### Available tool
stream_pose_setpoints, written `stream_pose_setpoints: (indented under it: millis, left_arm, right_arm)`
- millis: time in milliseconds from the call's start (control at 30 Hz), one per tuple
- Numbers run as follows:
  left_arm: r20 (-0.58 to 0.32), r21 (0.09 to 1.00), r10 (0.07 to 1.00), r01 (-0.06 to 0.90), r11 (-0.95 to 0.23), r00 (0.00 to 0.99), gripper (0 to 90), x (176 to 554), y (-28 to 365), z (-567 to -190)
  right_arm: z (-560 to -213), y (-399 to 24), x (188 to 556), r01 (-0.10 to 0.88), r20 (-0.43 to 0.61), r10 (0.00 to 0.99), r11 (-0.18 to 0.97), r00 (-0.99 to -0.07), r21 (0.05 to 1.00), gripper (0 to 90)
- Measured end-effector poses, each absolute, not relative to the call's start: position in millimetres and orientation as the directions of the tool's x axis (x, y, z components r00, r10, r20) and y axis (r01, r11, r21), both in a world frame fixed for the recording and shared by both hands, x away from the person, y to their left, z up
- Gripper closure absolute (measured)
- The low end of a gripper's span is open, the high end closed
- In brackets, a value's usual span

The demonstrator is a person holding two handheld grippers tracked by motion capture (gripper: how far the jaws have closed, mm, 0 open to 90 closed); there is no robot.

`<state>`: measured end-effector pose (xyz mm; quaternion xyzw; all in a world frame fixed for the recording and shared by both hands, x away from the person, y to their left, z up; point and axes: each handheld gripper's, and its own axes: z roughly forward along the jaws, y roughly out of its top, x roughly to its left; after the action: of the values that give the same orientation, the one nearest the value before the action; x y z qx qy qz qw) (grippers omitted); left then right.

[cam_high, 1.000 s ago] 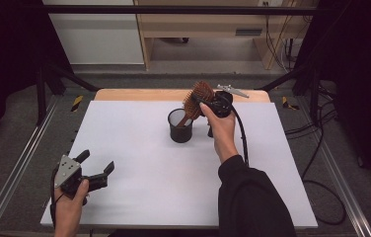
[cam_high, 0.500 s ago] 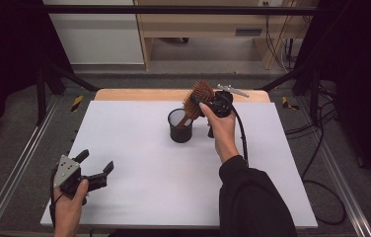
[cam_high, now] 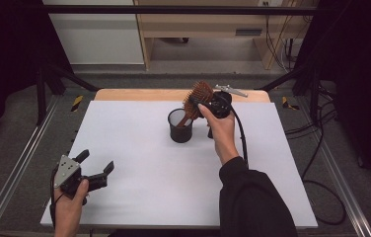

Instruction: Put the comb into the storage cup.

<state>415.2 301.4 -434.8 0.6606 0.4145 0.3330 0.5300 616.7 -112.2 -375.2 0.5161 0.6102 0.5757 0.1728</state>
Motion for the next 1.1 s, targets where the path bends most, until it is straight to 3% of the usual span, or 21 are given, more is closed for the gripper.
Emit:
stream_pose_setpoints:
  millis: [1100]
  left_arm:
    - [0.003,0.975,0.900,0.198,-0.100,0.436,3.2,415.4,301.0,-435.1]
  right_arm:
    - [-368.7,-116.4,607.4,0.413,0.346,0.841,-0.165,-0.416,0.896,5.7]
